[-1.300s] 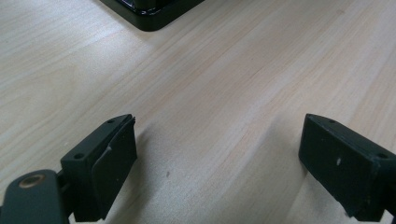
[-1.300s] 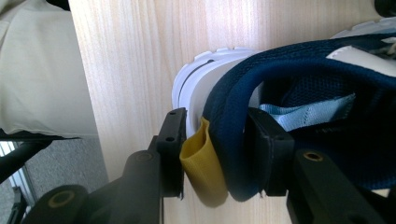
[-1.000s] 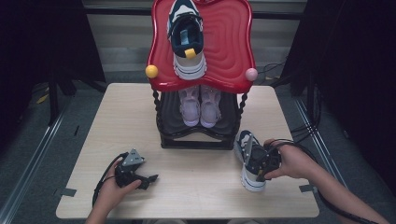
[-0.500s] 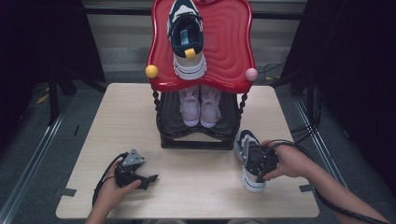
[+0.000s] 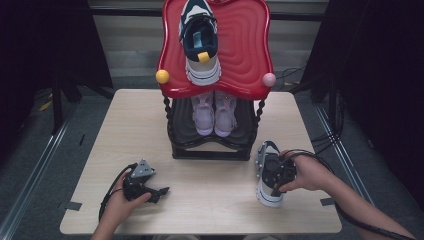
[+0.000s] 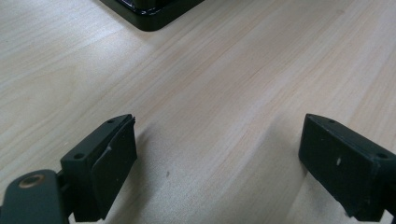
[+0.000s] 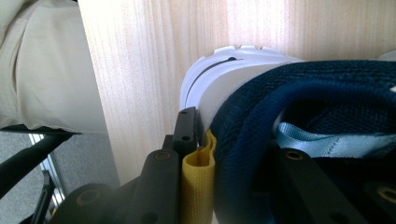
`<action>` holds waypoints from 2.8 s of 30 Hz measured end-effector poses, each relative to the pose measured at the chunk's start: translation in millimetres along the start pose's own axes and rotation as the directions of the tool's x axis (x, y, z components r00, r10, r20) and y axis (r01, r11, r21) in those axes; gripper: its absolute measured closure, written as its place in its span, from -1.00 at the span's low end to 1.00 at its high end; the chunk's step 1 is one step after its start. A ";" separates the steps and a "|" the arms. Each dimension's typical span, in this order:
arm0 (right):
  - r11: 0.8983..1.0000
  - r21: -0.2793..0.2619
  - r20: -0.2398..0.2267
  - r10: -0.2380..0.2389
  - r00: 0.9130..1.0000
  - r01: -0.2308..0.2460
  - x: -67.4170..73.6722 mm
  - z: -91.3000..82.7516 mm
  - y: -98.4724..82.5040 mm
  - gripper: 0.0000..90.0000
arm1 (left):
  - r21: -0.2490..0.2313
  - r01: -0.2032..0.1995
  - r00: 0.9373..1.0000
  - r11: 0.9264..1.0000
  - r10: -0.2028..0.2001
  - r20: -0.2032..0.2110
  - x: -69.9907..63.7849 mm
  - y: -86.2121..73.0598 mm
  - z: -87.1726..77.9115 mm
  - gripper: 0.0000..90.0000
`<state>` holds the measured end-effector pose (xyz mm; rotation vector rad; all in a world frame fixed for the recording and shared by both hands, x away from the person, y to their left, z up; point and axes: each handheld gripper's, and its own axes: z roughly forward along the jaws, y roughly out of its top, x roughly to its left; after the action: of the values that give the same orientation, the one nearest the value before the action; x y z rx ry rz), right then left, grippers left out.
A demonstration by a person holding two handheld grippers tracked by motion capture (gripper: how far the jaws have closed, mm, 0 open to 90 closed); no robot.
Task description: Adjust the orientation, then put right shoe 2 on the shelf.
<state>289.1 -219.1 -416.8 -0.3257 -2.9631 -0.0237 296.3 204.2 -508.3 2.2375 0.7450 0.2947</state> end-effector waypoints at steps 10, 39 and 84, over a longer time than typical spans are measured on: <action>1.000 0.008 -0.001 -0.012 1.000 0.012 -0.7 0.6 1.4 0.58 | 0.002 -0.002 1.000 1.000 0.002 -0.003 0.0 0.1 -0.2 -0.76; 0.999 -0.011 0.007 0.053 0.999 -0.053 0.6 -18.0 -10.0 0.59 | -0.002 0.005 1.000 1.000 -0.005 -0.005 -0.4 0.0 0.0 -0.76; 0.998 -0.066 0.063 -0.016 0.998 0.020 7.6 -155.0 -17.5 0.59 | -0.002 0.005 1.000 1.000 -0.005 0.000 -0.2 0.1 0.0 -0.76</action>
<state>302.3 -239.7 -262.6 -0.3138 -3.0319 -0.1172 296.2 204.0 -508.3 2.2334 0.7497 0.2924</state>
